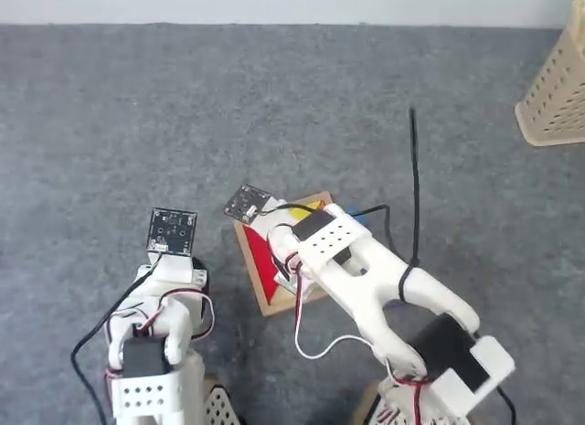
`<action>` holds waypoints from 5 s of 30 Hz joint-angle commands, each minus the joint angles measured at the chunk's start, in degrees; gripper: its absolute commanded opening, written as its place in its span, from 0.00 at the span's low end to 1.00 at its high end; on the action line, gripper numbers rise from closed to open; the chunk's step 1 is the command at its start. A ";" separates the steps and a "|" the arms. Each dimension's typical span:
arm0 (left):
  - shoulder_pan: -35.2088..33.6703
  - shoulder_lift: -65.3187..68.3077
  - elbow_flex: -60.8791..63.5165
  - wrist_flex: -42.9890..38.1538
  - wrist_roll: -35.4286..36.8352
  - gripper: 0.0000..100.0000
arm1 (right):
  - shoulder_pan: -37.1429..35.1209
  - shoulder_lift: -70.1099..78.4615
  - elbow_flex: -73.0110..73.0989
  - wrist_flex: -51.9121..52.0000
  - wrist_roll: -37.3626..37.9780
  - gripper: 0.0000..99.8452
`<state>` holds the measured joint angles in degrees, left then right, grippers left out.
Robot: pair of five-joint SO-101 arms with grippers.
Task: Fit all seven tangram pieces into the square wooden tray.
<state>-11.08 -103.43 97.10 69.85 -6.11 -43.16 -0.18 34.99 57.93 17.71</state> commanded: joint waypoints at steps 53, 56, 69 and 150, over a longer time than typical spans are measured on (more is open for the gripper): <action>0.18 -1.32 -0.48 0.18 0.53 0.07 | 27.74 -24.75 27.08 0.75 16.88 0.27; 0.18 -1.32 -0.48 0.18 0.53 0.07 | 28.00 -25.71 25.23 2.24 14.24 0.26; 0.18 -1.32 -0.48 0.18 0.53 0.07 | 22.90 -31.60 15.30 13.32 10.99 0.26; 0.18 -1.32 -0.48 0.18 0.53 0.07 | 30.64 -7.60 14.15 -1.63 1.85 0.10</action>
<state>-11.08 -103.43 97.10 69.85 -6.11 -13.89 -9.14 50.55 56.97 19.74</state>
